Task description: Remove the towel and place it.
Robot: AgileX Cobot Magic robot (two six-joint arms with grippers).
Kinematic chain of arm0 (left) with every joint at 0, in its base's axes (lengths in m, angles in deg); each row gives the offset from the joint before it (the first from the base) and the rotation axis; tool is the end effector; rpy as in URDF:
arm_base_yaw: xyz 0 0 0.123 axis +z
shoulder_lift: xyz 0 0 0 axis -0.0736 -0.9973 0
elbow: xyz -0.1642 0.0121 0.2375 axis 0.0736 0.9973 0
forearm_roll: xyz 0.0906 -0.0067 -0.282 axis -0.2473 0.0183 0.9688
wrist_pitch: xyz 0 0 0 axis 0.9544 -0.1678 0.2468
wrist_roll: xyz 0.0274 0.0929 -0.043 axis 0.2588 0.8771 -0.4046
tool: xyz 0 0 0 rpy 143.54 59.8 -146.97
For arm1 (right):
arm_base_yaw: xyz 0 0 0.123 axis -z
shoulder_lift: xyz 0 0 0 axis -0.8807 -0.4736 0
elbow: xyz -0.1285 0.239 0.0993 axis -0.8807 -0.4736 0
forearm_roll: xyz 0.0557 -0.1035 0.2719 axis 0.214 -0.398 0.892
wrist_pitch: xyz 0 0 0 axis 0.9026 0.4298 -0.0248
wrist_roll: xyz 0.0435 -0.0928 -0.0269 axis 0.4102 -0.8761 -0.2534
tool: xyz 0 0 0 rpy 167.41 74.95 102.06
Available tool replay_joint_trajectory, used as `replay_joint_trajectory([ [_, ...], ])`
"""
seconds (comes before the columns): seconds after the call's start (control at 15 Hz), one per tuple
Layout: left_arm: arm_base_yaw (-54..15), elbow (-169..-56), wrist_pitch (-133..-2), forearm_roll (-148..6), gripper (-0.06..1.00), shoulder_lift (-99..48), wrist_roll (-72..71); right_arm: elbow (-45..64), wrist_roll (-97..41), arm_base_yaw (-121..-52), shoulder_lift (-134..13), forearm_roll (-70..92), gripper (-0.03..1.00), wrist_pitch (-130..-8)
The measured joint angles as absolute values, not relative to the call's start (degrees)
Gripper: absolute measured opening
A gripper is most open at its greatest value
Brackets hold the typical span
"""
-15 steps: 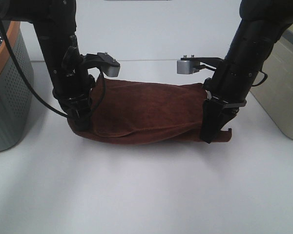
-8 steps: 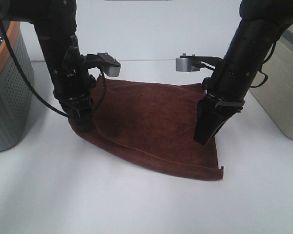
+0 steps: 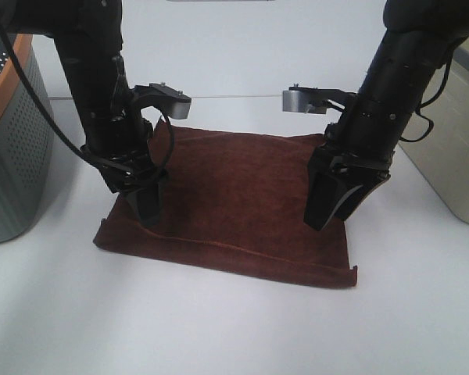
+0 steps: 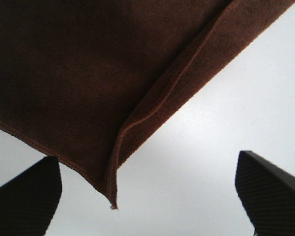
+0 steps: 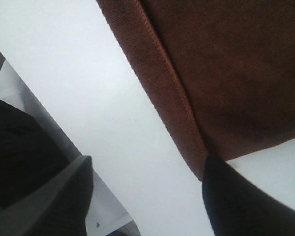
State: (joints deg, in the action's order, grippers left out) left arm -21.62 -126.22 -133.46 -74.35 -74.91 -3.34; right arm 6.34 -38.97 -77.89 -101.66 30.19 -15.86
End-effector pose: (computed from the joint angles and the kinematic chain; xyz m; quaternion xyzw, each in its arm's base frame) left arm 0.4034 -0.2147 0.1341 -0.4475 -0.8899 0.0828 0.0298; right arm 0.3816 0.1550 0.1294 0.3068 -0.9294 -0.2053 0.0034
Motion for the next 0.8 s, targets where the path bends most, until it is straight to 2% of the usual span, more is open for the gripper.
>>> replay_joint_trajectory([
  [0.47,-21.6,-136.2,-133.5,-74.3,0.91,-72.3,-12.0,18.9,-23.8,-77.9,-99.9,25.1,0.56,-15.8],
  [0.8,-21.2,-140.5,-133.6,-78.6,0.91,-66.3,-24.1,32.5,-9.6,-77.7,-94.0,20.1,0.56,-15.6],
])
